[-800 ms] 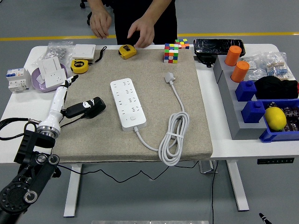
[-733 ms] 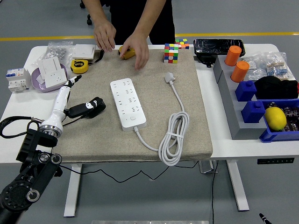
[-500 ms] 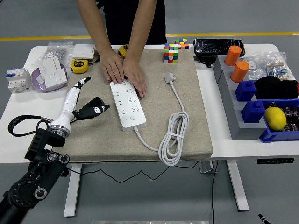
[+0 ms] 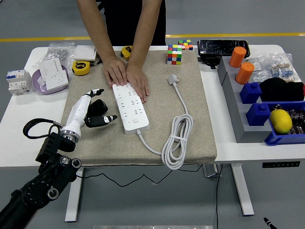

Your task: Pick up the plug,place it near the board,insert it into the board,press the button

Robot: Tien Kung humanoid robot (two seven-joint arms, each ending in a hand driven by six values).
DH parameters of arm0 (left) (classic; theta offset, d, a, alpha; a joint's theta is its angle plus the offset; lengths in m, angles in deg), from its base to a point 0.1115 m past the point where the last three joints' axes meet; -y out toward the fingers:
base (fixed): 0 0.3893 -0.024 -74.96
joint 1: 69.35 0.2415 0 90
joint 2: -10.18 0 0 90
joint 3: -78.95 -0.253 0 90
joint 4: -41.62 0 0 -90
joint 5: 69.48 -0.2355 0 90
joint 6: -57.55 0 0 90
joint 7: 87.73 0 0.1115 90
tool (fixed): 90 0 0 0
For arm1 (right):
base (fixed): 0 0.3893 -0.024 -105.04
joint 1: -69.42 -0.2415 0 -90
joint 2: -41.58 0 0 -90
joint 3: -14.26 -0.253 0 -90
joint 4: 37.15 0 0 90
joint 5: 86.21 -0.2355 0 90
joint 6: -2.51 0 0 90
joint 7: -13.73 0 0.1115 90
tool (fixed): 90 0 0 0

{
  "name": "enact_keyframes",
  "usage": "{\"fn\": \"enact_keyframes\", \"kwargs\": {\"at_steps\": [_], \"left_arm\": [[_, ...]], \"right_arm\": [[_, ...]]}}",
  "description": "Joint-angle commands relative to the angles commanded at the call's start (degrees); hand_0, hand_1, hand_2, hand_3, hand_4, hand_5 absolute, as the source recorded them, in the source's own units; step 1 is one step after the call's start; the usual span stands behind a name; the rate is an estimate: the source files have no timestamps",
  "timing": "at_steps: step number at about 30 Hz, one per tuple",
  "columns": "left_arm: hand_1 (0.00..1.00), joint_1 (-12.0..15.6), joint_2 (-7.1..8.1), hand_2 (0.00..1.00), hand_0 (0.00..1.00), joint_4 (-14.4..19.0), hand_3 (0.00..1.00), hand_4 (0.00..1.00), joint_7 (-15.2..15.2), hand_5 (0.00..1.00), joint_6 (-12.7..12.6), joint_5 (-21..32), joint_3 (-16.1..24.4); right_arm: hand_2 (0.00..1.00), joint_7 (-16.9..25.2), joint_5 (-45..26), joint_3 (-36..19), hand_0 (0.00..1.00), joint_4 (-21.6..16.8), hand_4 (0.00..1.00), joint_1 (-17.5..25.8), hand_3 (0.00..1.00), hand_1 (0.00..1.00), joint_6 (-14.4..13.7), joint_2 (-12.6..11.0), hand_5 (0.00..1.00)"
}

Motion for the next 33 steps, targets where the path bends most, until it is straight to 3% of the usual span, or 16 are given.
{"fn": "enact_keyframes", "kwargs": {"at_steps": [2,3,18,33], "left_arm": [[0.851,-0.5,-0.16,0.778,0.905,-1.1,0.789,0.998,-0.4,0.177,-0.6,-0.2,-0.1],[0.762,-0.8,-0.26,0.675,0.809,-1.9,0.696,0.998,-0.6,0.163,-1.0,-0.5,-0.2],[0.75,-3.4,-1.71,0.658,0.786,-9.4,0.629,0.998,-2.0,0.151,-3.2,-4.0,1.8],[0.748,-3.6,-1.52,0.645,0.778,-11.0,0.62,0.993,-1.5,0.142,-3.4,-6.2,4.2]], "right_arm": [[0.734,0.0,-0.1,0.1,0.807,0.0,0.998,0.0,0.759,0.741,0.0,0.0,0.998],[0.734,0.0,-0.1,0.1,0.807,0.0,0.998,0.0,0.759,0.741,0.0,0.0,0.998],[0.734,0.0,-0.1,0.0,0.807,0.0,0.998,-0.1,0.759,0.741,0.1,-0.1,0.998],[0.734,0.1,0.2,0.0,0.808,0.0,0.998,0.0,0.759,0.742,0.2,-0.1,0.998]]}}
